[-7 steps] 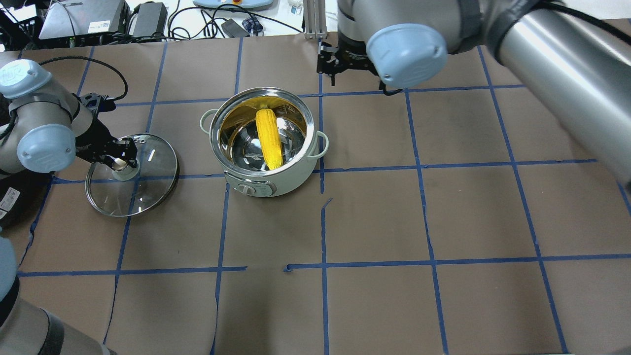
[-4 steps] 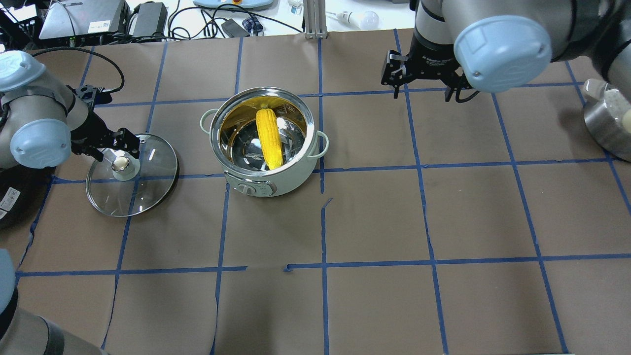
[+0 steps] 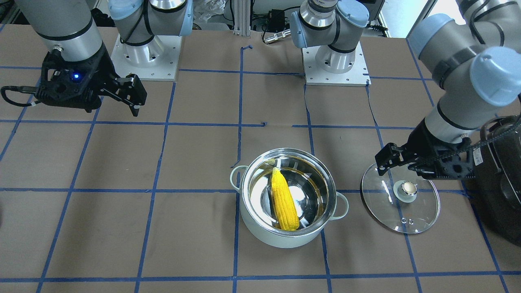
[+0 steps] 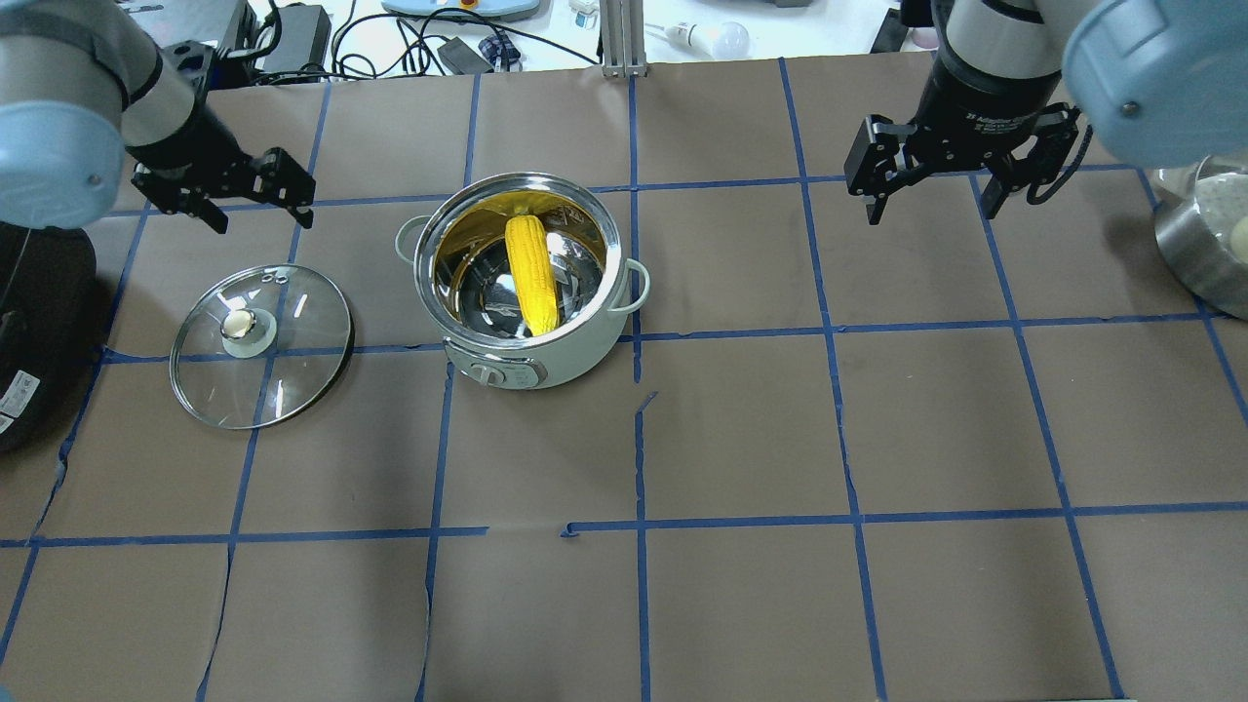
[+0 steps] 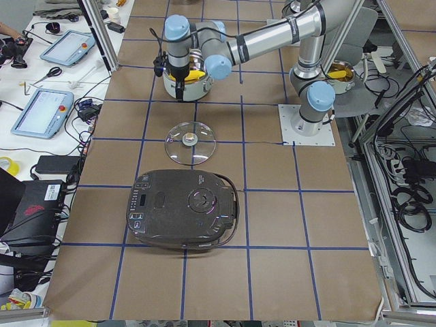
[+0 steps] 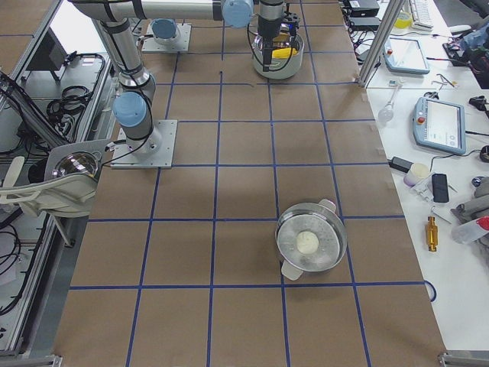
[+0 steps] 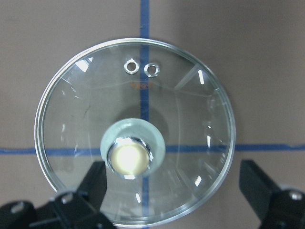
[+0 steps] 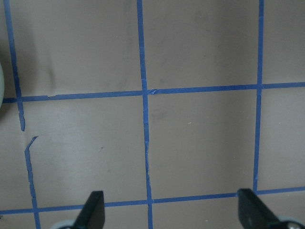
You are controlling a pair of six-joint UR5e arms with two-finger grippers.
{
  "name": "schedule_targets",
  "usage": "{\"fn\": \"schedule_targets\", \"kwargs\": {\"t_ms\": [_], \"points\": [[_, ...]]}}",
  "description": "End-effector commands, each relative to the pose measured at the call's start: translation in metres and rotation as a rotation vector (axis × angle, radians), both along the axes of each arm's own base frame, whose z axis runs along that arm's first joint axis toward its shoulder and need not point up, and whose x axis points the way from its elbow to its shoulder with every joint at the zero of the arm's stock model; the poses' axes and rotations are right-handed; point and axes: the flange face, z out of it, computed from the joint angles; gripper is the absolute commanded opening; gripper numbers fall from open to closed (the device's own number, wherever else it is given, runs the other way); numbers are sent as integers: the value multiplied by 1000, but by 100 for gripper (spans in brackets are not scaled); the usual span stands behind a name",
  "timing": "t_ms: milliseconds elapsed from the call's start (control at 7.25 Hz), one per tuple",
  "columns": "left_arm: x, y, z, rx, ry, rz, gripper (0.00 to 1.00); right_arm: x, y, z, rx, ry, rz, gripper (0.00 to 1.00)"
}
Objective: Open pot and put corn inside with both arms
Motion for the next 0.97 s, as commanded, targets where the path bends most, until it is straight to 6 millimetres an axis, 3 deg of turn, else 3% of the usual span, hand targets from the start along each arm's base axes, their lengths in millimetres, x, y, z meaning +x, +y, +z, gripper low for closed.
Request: {"fn": "schedule_targets", "kwargs": {"t_ms": [0,138,276,552,828], "points": [[-89,28,69,-10,8,18,100,0,9,7,-8,-32,-2,100],[-112,44,84,-28,9,15,100,2,9,8,-11,-38,1,100],[-119,62,99,-25,9,3,100,0,8,9,-15,-40,-3,100],[-117,80,112,-34,0,1,100,0,9,15,-31,-40,-4,100],[-117,82,108,-29,-8,1,100,0,8,14,-29,-40,-4,100]]}}
